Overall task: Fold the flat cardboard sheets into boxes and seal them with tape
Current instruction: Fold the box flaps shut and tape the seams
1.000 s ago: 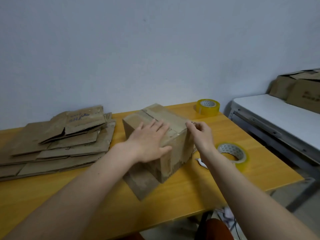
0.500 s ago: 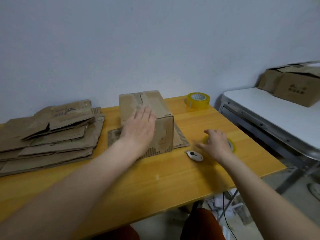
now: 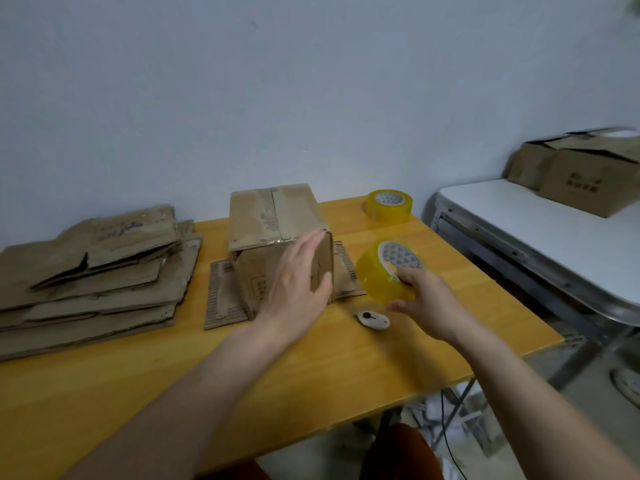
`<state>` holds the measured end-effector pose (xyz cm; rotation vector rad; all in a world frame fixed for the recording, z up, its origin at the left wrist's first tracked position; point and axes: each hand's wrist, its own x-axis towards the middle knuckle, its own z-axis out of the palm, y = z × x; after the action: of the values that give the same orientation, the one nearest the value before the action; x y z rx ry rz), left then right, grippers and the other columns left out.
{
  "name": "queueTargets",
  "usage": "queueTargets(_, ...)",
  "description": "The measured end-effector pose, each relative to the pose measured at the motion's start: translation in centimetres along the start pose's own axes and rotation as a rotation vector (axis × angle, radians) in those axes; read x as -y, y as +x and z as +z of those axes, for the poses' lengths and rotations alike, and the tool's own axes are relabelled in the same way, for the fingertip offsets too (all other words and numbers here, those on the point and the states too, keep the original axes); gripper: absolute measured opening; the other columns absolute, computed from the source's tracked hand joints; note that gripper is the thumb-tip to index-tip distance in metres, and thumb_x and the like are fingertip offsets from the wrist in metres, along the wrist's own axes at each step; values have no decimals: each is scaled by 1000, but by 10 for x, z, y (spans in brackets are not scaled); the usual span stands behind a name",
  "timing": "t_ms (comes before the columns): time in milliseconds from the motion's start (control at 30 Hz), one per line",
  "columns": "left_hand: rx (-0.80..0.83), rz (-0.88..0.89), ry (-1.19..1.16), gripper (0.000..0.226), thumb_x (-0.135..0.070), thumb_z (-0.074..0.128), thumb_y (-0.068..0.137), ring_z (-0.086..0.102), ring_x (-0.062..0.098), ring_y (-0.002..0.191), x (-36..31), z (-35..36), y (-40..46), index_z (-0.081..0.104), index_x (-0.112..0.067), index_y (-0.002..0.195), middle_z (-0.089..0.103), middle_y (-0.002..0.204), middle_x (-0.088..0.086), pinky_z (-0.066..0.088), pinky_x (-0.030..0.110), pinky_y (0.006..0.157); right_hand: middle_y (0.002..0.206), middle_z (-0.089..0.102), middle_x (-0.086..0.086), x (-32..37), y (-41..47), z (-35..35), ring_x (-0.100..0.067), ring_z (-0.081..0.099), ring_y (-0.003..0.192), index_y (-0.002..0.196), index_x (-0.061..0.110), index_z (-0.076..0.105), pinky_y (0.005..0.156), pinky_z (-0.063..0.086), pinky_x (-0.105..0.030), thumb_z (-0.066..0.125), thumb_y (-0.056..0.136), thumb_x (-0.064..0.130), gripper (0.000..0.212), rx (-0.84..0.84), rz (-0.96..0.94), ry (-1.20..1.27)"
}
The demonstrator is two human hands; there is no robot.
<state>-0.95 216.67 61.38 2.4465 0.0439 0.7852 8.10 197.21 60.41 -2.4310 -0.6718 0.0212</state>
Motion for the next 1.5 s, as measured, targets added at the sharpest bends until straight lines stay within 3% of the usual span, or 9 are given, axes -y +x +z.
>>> queueTargets(300, -193, -179, -300, 11, -9, 80, 74, 63, 9, 88, -12, 2, -23, 73, -9, 84, 65, 93, -1, 53, 20, 79, 72, 62, 4, 53, -13, -1, -11, 57, 66, 72, 21, 58, 56, 45, -25, 82, 71, 22, 24, 121, -118, 97)
queueTargets(467, -269, -188, -265, 5, -4, 71, 83, 63, 7, 81, -10, -5, -30, 69, -7, 80, 64, 91, 1, 53, 16, 69, 98, 59, 4, 62, -16, 4, -15, 54, 90, 97, 19, 58, 74, 48, -35, 83, 69, 31, 39, 125, -140, 1)
queueTargets(567, -347, -350, -350, 6, -8, 67, 87, 66, 6, 76, -7, -16, -26, 66, -11, 83, 69, 87, 2, 55, 18, 67, 116, 42, 1, 65, -20, 9, -14, 38, 107, 115, 18, 52, 87, 43, -32, 85, 65, 22, 60, -137, -354, -158)
queueTargets(667, -370, -578, -657, 7, -8, 62, 91, 71, 19, 77, -6, -29, -22, 64, -11, 85, 71, 81, 6, 58, 28, 70, 125, 46, -8, 62, -17, 14, -18, 44, 115, 126, 11, 49, 90, 44, -25, 77, 67, -3, 67, -505, -369, 218)
queueTargets(833, -324, -686, -808, 8, -9, 61, 92, 71, 19, 75, -20, -36, -20, 65, -10, 86, 73, 76, 4, 59, 30, 70, 100, 68, -18, 78, -13, 40, -31, 67, 93, 112, 1, 60, 78, 58, -46, 62, 88, -2, 25, -221, -66, 1050)
queueTargets(967, -453, -695, -545, 11, -13, 64, 89, 67, 10, 82, 4, -68, -29, 65, -20, 80, 70, 78, -7, 51, 24, 75, 97, 65, -2, 54, 2, 22, -7, 61, 82, 110, 14, 60, 59, 55, -23, 59, 75, -16, 46, -369, -113, 692)
queueTargets(1100, -185, -773, -607, 11, -18, 61, 91, 64, 13, 92, 17, -84, -36, 69, -15, 84, 71, 87, -5, 49, 29, 86, 91, 61, 9, 41, 11, 23, 4, 54, 79, 93, 36, 58, 65, 44, -12, 56, 83, -5, 42, -494, -32, 676)
queueTargets(1300, -268, -872, -835, 10, -17, 60, 91, 61, 18, 89, 22, -83, -40, 62, -13, 81, 65, 82, -1, 49, 34, 90, 86, 59, 8, 38, 13, 31, -3, 55, 73, 101, 28, 53, 56, 39, -12, 51, 76, -13, 49, -518, -98, 624)
queueTargets(1500, -397, -852, -700, 11, -20, 62, 91, 53, 12, 70, 42, -98, -32, 63, -13, 82, 58, 73, -4, 45, 26, 70, 116, 56, -12, 10, 37, 4, -34, 45, 114, 120, 17, 58, 89, 40, -41, 46, 72, -14, 58, -613, 47, 234)
